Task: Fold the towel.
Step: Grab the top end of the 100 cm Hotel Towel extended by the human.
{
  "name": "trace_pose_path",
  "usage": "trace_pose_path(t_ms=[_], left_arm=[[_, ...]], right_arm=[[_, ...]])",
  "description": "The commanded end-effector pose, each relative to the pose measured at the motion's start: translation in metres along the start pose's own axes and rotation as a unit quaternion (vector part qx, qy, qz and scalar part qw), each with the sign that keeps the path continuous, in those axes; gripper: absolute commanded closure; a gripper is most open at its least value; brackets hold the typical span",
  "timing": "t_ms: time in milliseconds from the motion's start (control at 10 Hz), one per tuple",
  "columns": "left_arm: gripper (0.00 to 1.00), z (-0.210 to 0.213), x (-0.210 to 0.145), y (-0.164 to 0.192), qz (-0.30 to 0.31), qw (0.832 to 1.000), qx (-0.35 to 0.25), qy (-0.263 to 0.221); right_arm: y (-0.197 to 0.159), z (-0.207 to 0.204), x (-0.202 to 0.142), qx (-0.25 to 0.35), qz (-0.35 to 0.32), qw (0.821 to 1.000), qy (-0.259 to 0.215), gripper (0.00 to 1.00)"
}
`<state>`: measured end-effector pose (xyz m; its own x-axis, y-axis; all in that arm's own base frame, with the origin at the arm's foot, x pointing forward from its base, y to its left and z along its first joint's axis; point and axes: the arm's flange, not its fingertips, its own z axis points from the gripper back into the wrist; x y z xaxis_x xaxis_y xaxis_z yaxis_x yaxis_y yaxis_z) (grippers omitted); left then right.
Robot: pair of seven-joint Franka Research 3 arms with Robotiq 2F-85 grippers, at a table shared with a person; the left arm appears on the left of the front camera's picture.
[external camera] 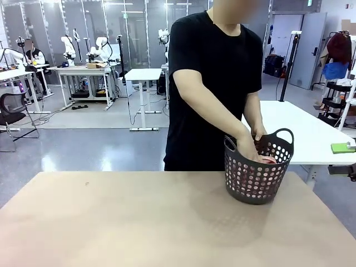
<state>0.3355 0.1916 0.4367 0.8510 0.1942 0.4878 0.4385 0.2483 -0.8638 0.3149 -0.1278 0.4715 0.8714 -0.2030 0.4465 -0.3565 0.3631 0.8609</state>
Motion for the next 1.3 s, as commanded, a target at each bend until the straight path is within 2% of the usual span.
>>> trace_pose_path(t_ms=[0, 1200], left_arm=[[0.00, 0.0006, -0.0004, 0.0001, -0.004, 1.000, -0.008, 0.000], [0.00, 0.0006, -0.0004, 0.0001, -0.004, 1.000, -0.008, 0.000]], right_arm=[[0.0002, -0.0003, 0.0023, 0.007, 0.009, 1.000, -0.004, 0.00], [0.0002, -0.0003, 0.0023, 0.007, 0.009, 1.000, -0.004, 0.00]])
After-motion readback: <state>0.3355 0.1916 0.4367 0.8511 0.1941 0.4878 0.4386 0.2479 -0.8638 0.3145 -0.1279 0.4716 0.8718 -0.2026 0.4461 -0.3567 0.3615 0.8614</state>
